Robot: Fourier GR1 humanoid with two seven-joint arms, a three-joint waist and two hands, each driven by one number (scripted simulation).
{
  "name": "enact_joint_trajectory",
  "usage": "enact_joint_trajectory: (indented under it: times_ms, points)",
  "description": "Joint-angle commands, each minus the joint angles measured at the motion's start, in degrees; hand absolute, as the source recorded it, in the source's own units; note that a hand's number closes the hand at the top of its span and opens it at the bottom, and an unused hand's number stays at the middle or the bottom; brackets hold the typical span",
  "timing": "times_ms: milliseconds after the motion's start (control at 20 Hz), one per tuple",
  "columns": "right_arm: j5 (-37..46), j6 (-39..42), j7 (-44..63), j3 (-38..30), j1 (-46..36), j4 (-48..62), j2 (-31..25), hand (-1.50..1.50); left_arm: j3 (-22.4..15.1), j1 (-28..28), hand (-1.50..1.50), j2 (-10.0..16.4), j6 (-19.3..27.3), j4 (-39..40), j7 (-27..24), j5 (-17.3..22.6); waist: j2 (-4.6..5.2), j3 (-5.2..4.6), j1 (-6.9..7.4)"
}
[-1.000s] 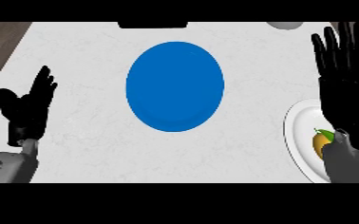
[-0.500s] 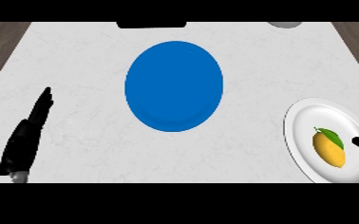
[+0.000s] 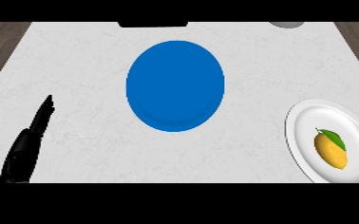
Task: Pick the lemon from the plate and place it in the plate
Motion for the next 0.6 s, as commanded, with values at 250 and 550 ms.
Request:
enact_joint_trajectory:
  times_ms: [250, 550]
  points:
    - [9.5, 10.0, 7.2, -3.1, 2.7, 4.5, -17.0, -1.50, 0.2, -1.6, 0.00, -1.1, -0.8, 1.3, -0.7, -1.3, 0.35, -0.04, 0.81]
    - [13.2, 11.7, 14.9, 0.4, -3.7, 9.6, -22.8, -1.50, 0.6, 0.1, 0.00, -1.0, -1.9, -1.2, 0.6, -2.1, 0.38, -0.01, 1.68]
